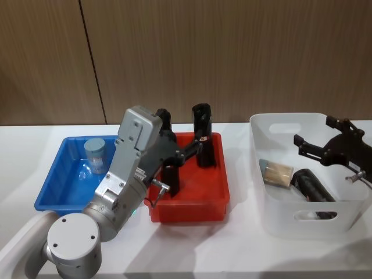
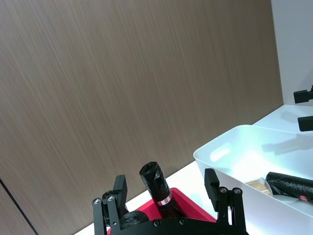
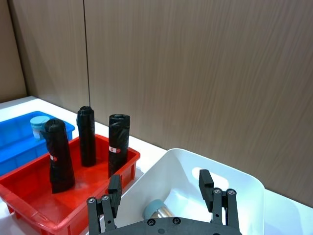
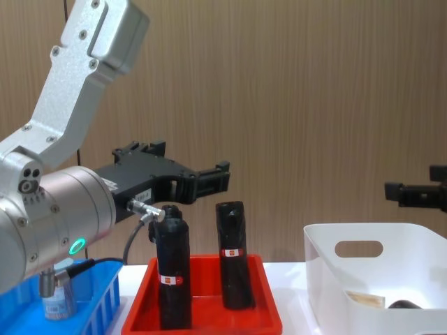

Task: Pick the cotton swabs from the blue box and place them into the white box.

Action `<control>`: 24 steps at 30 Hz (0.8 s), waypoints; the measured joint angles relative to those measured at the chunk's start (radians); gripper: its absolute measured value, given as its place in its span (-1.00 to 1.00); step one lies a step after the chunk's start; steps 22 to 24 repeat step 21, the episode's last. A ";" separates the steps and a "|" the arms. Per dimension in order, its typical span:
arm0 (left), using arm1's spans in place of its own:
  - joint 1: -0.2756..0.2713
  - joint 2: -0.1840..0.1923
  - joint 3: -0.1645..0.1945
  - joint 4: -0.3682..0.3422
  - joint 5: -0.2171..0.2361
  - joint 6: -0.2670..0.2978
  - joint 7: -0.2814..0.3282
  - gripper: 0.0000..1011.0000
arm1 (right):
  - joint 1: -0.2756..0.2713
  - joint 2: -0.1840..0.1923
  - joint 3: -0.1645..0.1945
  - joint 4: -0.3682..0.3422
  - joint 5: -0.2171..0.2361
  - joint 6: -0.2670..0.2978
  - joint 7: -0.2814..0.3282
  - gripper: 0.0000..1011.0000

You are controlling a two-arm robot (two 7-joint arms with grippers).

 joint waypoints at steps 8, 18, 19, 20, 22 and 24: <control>0.000 0.000 0.000 0.000 0.000 0.000 0.000 0.99 | -0.054 0.004 -0.032 -0.055 0.022 -0.029 -0.100 0.98; 0.000 0.000 0.000 0.000 0.000 0.000 0.000 0.99 | -0.123 0.009 -0.075 -0.127 0.051 -0.067 -0.231 0.98; 0.000 0.000 0.000 0.000 0.000 0.000 0.000 0.99 | -0.134 0.009 -0.081 -0.138 0.056 -0.073 -0.251 0.98; 0.000 0.000 0.000 0.000 0.000 0.000 0.000 0.99 | -0.138 0.010 -0.084 -0.142 0.058 -0.075 -0.259 0.98; 0.000 0.000 0.000 0.000 0.000 0.000 0.000 0.99 | -0.144 0.010 -0.087 -0.149 0.059 -0.078 -0.269 0.98; 0.000 0.000 0.000 0.000 0.000 0.000 0.000 0.99 | -0.144 0.010 -0.087 -0.149 0.059 -0.078 -0.269 0.98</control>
